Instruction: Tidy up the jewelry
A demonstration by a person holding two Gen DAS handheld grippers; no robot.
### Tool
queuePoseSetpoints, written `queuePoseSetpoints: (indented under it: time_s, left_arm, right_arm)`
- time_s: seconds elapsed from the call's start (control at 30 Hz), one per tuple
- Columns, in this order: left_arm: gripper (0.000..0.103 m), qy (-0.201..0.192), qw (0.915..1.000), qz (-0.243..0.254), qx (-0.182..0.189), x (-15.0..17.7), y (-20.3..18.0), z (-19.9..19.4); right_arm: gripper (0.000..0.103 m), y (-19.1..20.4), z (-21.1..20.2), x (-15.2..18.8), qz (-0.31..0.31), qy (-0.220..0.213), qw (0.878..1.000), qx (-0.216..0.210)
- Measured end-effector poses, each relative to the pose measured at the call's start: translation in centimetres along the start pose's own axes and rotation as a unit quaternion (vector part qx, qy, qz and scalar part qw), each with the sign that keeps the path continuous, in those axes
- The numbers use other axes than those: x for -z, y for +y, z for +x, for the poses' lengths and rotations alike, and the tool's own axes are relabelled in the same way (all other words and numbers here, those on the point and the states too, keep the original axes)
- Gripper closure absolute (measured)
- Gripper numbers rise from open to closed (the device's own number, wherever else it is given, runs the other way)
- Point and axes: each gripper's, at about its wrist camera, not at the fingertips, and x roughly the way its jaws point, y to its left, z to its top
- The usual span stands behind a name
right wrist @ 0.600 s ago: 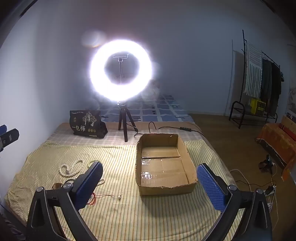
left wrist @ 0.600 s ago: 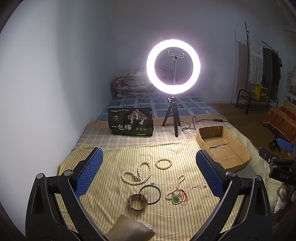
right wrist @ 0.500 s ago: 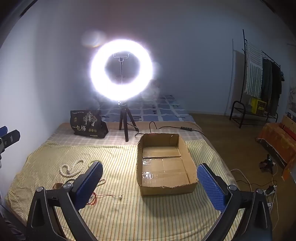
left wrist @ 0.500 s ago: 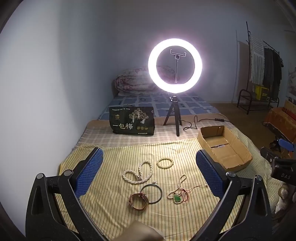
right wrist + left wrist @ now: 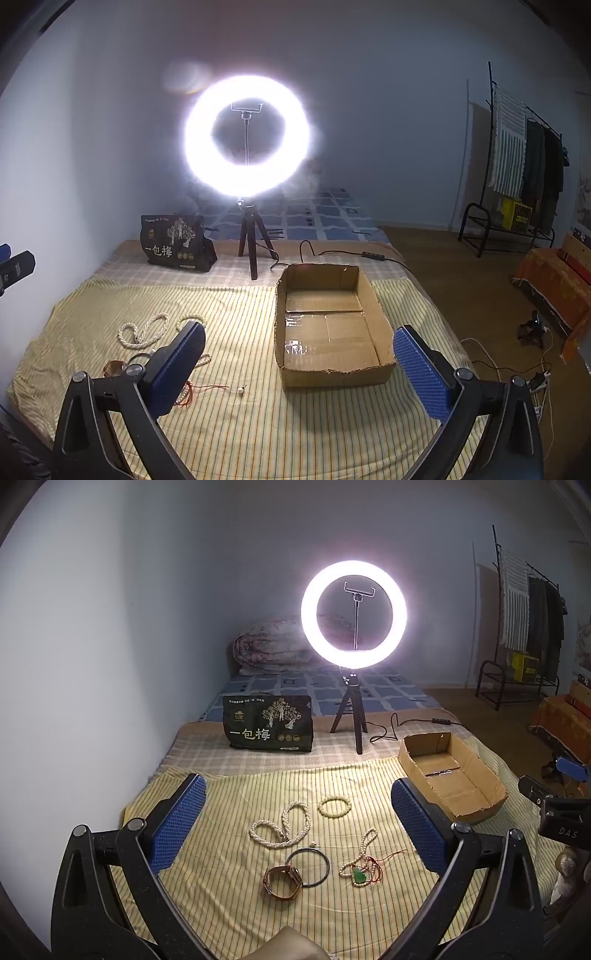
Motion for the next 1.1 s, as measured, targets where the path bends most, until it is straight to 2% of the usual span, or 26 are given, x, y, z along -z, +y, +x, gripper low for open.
queuePoseSetpoints:
  time_s: [1.1]
  left_arm:
    - [0.001,-0.005,1.0,-0.002,-0.003,-0.31,0.33,-0.3]
  right_arm:
    - [0.0,0.28,0.33,0.28,-0.003,0.005,1.0,-0.003]
